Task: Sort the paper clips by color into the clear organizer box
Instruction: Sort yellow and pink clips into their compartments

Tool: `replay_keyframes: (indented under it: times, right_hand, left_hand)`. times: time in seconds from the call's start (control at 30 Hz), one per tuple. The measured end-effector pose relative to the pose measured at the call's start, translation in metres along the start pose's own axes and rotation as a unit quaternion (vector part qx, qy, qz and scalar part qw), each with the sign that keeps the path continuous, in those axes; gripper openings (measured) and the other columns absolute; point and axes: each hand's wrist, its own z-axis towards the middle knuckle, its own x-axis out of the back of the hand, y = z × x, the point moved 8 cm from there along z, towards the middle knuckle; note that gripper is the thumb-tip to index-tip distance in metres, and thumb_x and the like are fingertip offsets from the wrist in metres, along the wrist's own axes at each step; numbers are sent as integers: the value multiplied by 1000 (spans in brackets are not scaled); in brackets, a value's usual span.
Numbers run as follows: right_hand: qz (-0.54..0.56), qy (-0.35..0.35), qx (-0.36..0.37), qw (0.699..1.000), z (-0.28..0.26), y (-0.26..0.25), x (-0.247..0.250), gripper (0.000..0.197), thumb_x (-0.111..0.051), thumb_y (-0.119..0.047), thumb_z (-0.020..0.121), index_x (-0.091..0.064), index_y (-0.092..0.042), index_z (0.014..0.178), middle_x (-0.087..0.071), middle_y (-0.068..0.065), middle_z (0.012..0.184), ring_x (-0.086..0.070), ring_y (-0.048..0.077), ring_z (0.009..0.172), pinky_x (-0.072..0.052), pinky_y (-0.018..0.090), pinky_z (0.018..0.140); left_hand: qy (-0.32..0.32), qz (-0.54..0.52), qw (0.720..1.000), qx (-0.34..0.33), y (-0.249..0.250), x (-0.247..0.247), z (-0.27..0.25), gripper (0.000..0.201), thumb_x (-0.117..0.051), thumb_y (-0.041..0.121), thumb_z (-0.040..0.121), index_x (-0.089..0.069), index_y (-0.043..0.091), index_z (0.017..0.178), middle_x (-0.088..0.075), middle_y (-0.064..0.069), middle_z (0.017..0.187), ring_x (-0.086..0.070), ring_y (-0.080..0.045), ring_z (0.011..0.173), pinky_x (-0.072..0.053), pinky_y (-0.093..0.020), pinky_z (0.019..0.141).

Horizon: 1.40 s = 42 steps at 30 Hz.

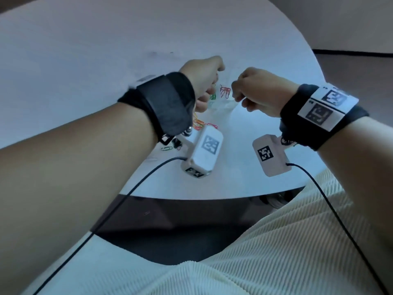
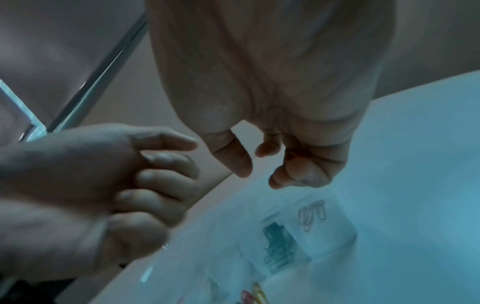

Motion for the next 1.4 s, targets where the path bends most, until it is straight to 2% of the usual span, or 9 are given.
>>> replay_keyframes:
  times: [0.17, 0.33, 0.4, 0.5, 0.6, 0.7, 0.83, 0.97, 1.4]
  right_hand:
    - [254, 22, -33, 966, 10, -1, 8, 21, -55, -16, 94, -51, -5, 112, -52, 12, 86, -51, 20, 64, -48, 27, 58]
    - [363, 2, -88, 928, 24, 16, 2, 53, -60, -38, 93, -42, -11, 135, -50, 25, 129, -57, 30, 121, -53, 32, 93]
    - [376, 3, -97, 922, 25, 17, 2, 55, -59, -43, 93, -42, -12, 134, -45, 23, 134, -42, 29, 134, -48, 35, 99]
    - [363, 28, -80, 928, 22, 11, 12, 39, -55, -45, 94, -51, -14, 117, -49, 19, 133, -47, 24, 127, -48, 31, 95]
    - [350, 68, -61, 932, 17, 7, 23, 25, -51, -44, 97, -51, -19, 93, -52, 15, 134, -52, 24, 124, -47, 32, 99]
    - [358, 74, -47, 930, 15, 4, 25, 25, -49, -42, 98, -50, -18, 89, -50, 17, 139, -50, 29, 128, -45, 37, 104]
    - [328, 64, 12, 942, 18, -3, 20, 26, -51, -38, 98, -55, -14, 105, -62, 10, 115, -68, 26, 99, -56, 32, 87]
    - [231, 83, 104, 964, 14, -16, 18, 9, -56, -21, 93, -60, -14, 89, -69, 4, 82, -65, 19, 61, -51, 29, 58]
    - [-56, -75, 143, 985, -41, -19, -62, 8, -72, -17, 86, -68, -19, 92, -73, 3, 80, -66, 13, 64, -57, 28, 62]
  left_hand:
    - [49, 5, 999, 7, 15, -13, 17, 23, -48, 18, 91, -53, 12, 70, -43, 0, 61, -33, -12, 45, -28, -18, 43]
    - [88, -70, 994, -4, 18, -19, 27, 22, -47, 26, 95, -56, 6, 94, -53, -6, 73, -49, -16, 58, -48, -24, 58]
    - [92, -123, 988, -12, 16, -22, 31, 25, -47, 26, 97, -52, 7, 111, -55, -11, 84, -51, -18, 63, -54, -26, 65]
    - [78, -140, 987, -17, 13, -29, 38, 42, -45, 33, 98, -48, 6, 130, -58, -17, 112, -53, -20, 68, -52, -29, 79]
    - [67, -115, 991, -11, 10, -31, 46, 54, -43, 41, 98, -46, 1, 134, -54, -18, 126, -58, -29, 105, -46, -38, 100]
    - [38, -122, 992, 3, 7, -33, 48, 62, -40, 44, 99, -35, 2, 144, -45, -20, 139, -48, -32, 123, -43, -36, 101]
    - [5, -134, 991, -5, 6, -28, 37, 58, -40, 43, 100, -43, -3, 135, -51, -21, 129, -55, -28, 111, -48, -34, 93]
    - [46, -53, 995, -76, 14, 3, 15, 32, -48, 30, 97, -62, 6, 113, -68, -11, 108, -66, -26, 98, -57, -31, 85]
    - [86, 279, 938, -185, -54, 82, -70, 14, -68, 8, 82, -70, 21, 88, -71, 1, 79, -64, -12, 67, -47, -20, 60]
